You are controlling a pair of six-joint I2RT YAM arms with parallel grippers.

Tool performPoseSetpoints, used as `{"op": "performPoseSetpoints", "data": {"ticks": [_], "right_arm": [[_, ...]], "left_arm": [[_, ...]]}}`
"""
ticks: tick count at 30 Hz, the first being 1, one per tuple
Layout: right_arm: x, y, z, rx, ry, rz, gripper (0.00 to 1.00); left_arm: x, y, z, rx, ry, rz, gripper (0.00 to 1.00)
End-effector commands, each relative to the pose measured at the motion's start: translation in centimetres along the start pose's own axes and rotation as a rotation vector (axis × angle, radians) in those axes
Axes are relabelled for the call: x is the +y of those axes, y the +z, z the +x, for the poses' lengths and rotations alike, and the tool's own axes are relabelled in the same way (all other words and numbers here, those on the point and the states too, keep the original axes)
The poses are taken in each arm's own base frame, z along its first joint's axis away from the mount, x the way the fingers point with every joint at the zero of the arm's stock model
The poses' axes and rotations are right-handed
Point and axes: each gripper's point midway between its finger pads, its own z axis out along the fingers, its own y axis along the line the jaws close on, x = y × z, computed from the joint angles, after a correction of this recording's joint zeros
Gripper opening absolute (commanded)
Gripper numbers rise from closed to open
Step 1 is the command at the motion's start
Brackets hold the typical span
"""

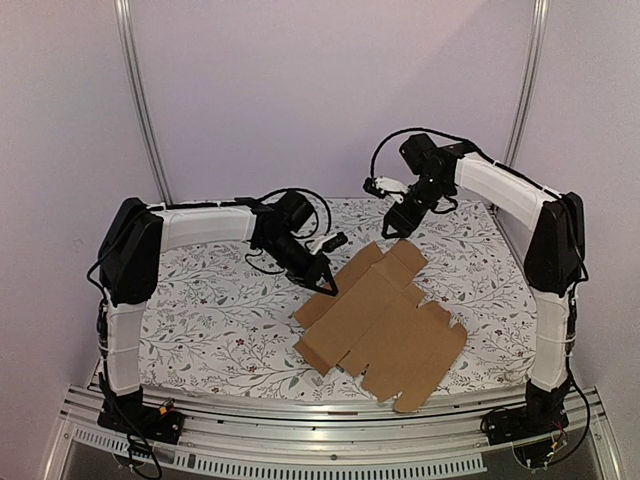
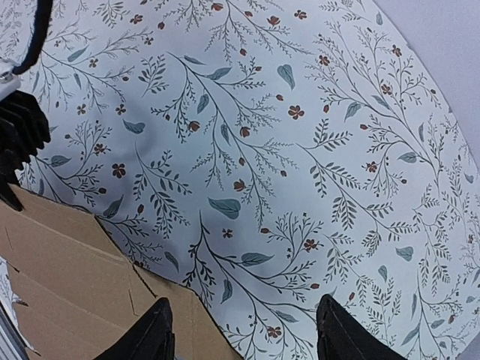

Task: Fold the paper box

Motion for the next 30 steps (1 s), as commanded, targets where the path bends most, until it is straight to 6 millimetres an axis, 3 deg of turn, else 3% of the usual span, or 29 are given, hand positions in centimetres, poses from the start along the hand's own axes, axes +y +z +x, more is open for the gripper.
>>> {"op": "performPoseSetpoints", "data": {"ticks": [1,6,16,30], "right_arm": [[0.7,3.4,1.0,0.094,-0.051,0.023,0.64],[3.3,4.3,0.8,0.109,-0.102,-0.050,0.64],[8.0,2.9,1.1,0.070,-0.130,-0.204,0.69],[8.8,5.3,-0.1,0.045,-0.056,-0.288,0.64]], "left_arm": [[-1.7,-0.9,-0.1,-0.010,0.048,0.011,0.00],[-1.7,-1.2,-0.4,-0.022,0.046,0.006,0.00],[-1.2,-1.9,-1.5,-0.061,-0.006,0.031,0.00],[-4.7,-2.5,-0.9,-0.076,0.117,0.098,0.00]]}}
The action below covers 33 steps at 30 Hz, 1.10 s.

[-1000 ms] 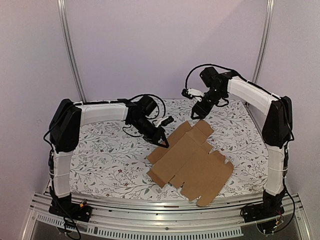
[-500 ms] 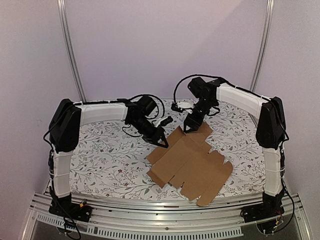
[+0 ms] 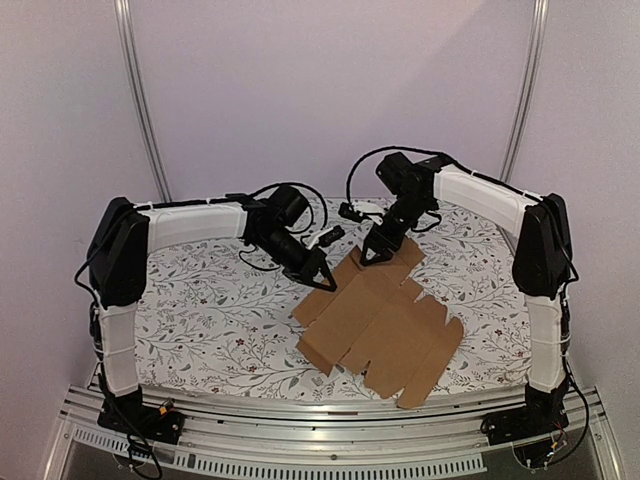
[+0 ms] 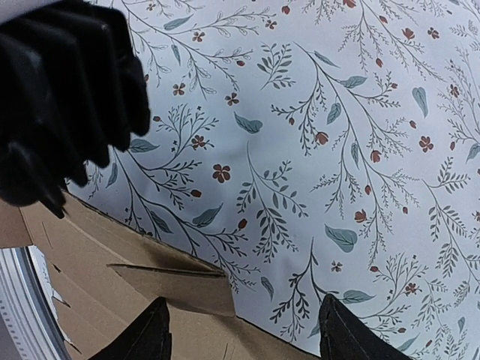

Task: Fold the paper box

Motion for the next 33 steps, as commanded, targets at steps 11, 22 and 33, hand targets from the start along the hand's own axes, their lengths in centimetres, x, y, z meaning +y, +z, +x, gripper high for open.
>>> {"op": "performPoseSetpoints", "data": {"ticks": [11,22,33], "right_arm": [[0.7,0.0,-0.3,0.001,0.023,-0.024,0.59],[4.3,-6.3,3.5,-0.008,-0.053,0.040,0.72],[4.0,-7.2,2.7,-0.036,-0.090,0.069,0.72]], "left_arm": [[-2.0,-0.9,-0.8,-0.057,0.124,0.019,0.00],[3.7,1.1,0.1,0.021,0.056,-0.107,0.07],[3.0,2.5,-1.4,0.061,0.299,-0.251,0.10]]}}
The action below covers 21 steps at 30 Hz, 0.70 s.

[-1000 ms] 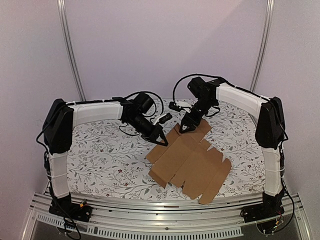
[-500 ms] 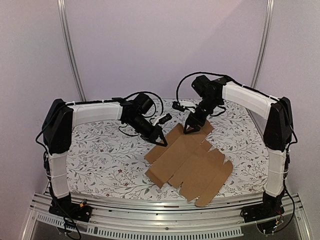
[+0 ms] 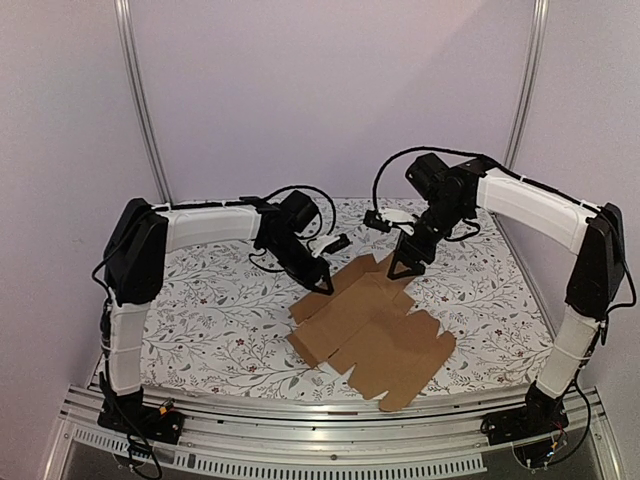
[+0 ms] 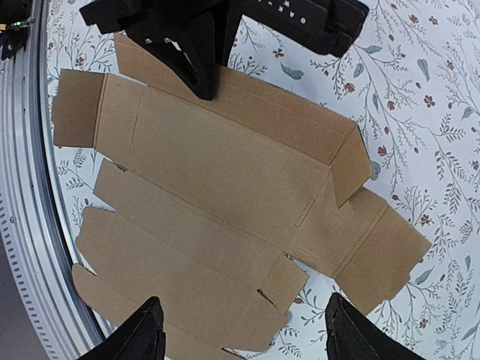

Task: Fold the paper box

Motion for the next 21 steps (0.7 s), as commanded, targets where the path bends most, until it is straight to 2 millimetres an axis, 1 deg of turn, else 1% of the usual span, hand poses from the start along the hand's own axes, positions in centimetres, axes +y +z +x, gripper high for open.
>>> {"op": "performPoseSetpoints", "data": {"ticks": [1,2,3,5,6,8,10,11,12,13,14,15,16,17,18,19,20,21], "right_arm": [[-1.3,-1.8,-2.5,-0.049,-0.060,0.069,0.72],[-1.4,-1.9,-2.7,-0.046,-0.063,0.071,0.72],[-1.5,-2.1,-2.9,-0.046,-0.069,0.072,0.72],[-1.4,-2.0,-2.9,-0.037,-0.076,0.060,0.72],[-1.3,-1.8,-2.8,-0.029,-0.079,0.053,0.72],[-1.2,-1.6,-2.5,-0.011,-0.108,0.040,0.73],[-1.2,-1.2,-1.9,0.023,-0.140,0.024,0.73],[-1.3,-0.9,-1.8,0.040,-0.156,0.015,0.74],[-1.3,-0.7,-1.7,0.055,-0.184,0.008,0.74],[-1.7,0.1,-1.4,0.080,-0.195,-0.002,0.73],[-2.1,0.5,-1.3,0.095,-0.200,0.000,0.74],[-2.4,1.4,-1.1,0.114,-0.200,-0.007,0.74],[-2.9,2.5,-0.9,0.136,-0.197,-0.017,0.74],[-3.0,3.0,-0.9,0.144,-0.200,-0.025,0.74],[-3.3,4.0,-0.7,0.157,-0.195,-0.037,0.74],[-3.6,4.5,-0.8,0.160,-0.189,-0.038,0.73],[-3.9,5.5,-0.6,0.174,-0.179,-0.050,0.73],[-4.1,5.9,-0.7,0.174,-0.173,-0.052,0.73]], "left_arm": [[-1.4,0.6,-2.3,-0.004,0.202,-0.089,0.10],[-1.2,0.9,-2.7,0.009,0.222,-0.125,0.13],[-0.6,1.2,-3.2,0.021,0.227,-0.164,0.19],[0.6,1.0,-4.1,0.024,0.192,-0.224,0.30],[0.9,0.5,-4.4,0.015,0.173,-0.234,0.35],[1.2,-1.1,-4.6,-0.013,0.140,-0.244,0.42],[1.1,-3.4,-4.9,-0.066,0.091,-0.249,0.48],[1.3,-4.5,-4.7,-0.093,0.045,-0.255,0.54],[1.5,-5.5,-4.4,-0.120,-0.005,-0.251,0.58],[1.7,-6.3,-3.9,-0.151,-0.062,-0.241,0.60],[1.9,-6.4,-3.0,-0.168,-0.122,-0.225,0.62],[2.0,-6.5,-2.3,-0.188,-0.171,-0.197,0.64],[2.4,-6.1,-1.2,-0.203,-0.229,-0.177,0.64],[2.9,-5.7,-0.3,-0.217,-0.288,-0.159,0.65],[3.2,-5.2,0.3,-0.234,-0.337,-0.130,0.65],[3.6,-4.5,0.9,-0.238,-0.399,-0.105,0.66],[3.9,-4.0,1.1,-0.247,-0.426,-0.087,0.66],[4.1,-3.3,1.1,-0.251,-0.436,-0.069,0.66]]}}
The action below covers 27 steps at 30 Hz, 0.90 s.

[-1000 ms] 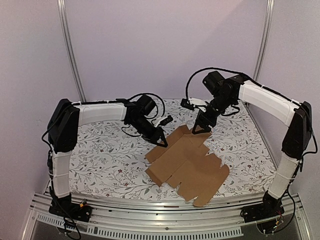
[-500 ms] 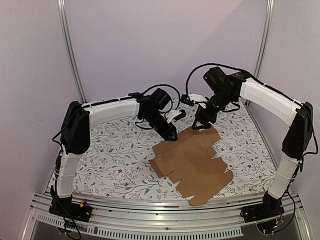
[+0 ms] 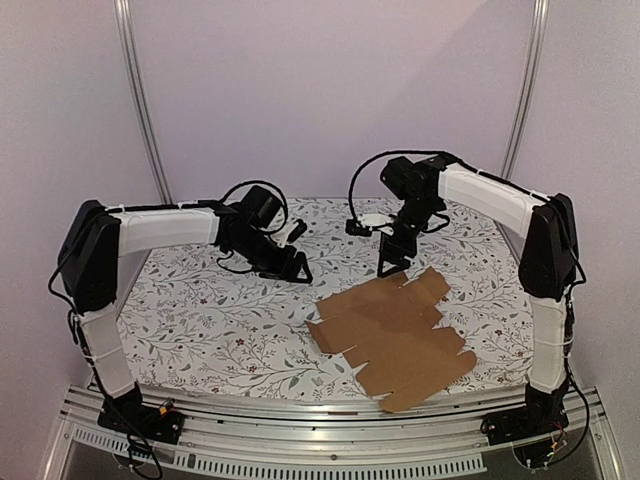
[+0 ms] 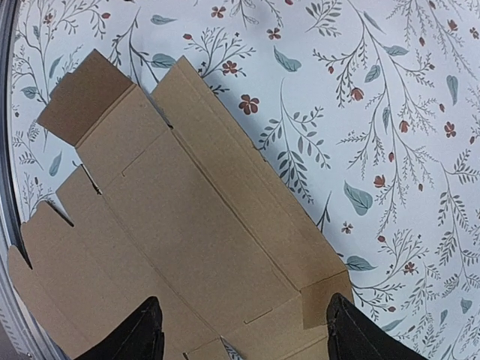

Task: Fold the paper box

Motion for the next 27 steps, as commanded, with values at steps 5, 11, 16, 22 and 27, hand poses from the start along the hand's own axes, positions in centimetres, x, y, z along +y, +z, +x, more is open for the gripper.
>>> {"op": "performPoseSetpoints", "data": {"ticks": [5,11,16,22,27], "right_arm": [[-0.5,4.4,1.2,0.079,0.033,-0.070,0.73],[0.2,4.7,1.6,0.065,0.051,-0.081,0.73],[0.4,4.7,2.0,0.075,0.057,-0.082,0.72],[0.7,4.9,2.1,0.068,0.059,-0.094,0.72],[1.0,5.2,2.3,0.071,0.067,-0.111,0.72]], "left_arm": [[-0.6,5.5,-0.7,-0.035,-0.187,0.207,0.66],[-2.1,7.5,-1.3,0.005,-0.176,0.333,0.43],[-2.7,8.2,0.2,0.058,-0.185,0.377,0.30],[-2.3,7.9,2.6,0.117,-0.168,0.317,0.34],[-1.2,7.6,3.7,0.139,-0.121,0.220,0.46]]}}
